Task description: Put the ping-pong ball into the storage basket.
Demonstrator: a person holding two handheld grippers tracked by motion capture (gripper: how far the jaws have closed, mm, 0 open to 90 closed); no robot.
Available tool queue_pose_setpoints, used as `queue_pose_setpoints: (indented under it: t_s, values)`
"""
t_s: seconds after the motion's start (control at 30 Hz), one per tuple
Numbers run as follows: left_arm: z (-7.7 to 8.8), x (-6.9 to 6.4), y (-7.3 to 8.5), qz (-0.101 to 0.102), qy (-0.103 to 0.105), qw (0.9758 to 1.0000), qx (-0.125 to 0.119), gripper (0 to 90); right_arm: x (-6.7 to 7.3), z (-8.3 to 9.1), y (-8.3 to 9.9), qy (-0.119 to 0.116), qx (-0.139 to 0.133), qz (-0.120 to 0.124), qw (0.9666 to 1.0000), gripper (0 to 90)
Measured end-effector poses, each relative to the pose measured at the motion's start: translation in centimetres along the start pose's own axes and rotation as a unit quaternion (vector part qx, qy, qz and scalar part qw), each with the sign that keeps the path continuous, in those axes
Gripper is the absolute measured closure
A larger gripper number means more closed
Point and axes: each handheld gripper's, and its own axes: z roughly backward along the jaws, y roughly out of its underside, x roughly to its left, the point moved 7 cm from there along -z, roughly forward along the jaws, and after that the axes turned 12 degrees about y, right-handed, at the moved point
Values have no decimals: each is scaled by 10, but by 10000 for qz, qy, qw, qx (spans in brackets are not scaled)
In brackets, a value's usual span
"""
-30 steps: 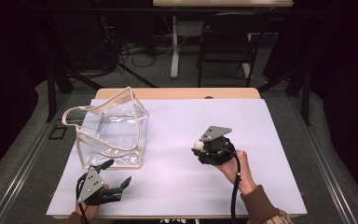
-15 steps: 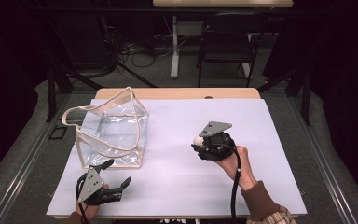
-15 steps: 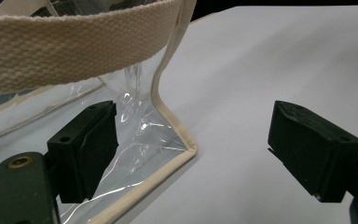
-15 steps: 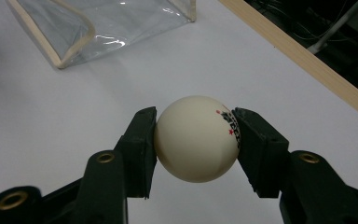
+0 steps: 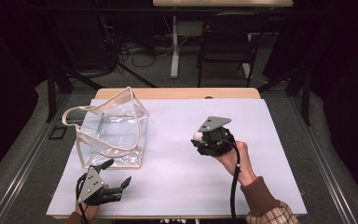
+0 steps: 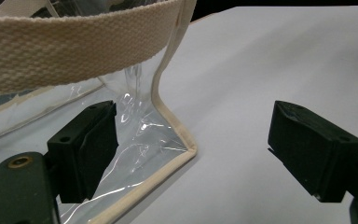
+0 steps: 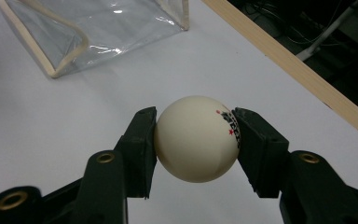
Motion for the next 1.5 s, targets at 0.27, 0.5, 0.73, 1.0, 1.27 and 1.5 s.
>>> queue_pose_setpoints:
  t_s: [0.27,0.5,0.73,1.0,1.27,1.5]
  values:
    - [0,0,0,2,0,10000,0,158,-2,-1,-6,41,-7,23,10000,508]
    - [0,0,0,0,2,10000,0,158,-4,0,-12,65,-15,88,9999,508]
    - [0,0,0,0,6,10000,4,158,-5,1,-18,95,-43,123,9999,508]
    - [-1,0,0,5,7,10000,2,158,-7,0,-24,106,-38,122,9999,508]
    - [0,0,0,10,9,10000,-2,158,-8,-1,-33,122,-74,171,9998,508]
    - [0,0,0,8,13,10000,-5,158,-6,-1,-42,118,-108,228,9996,508]
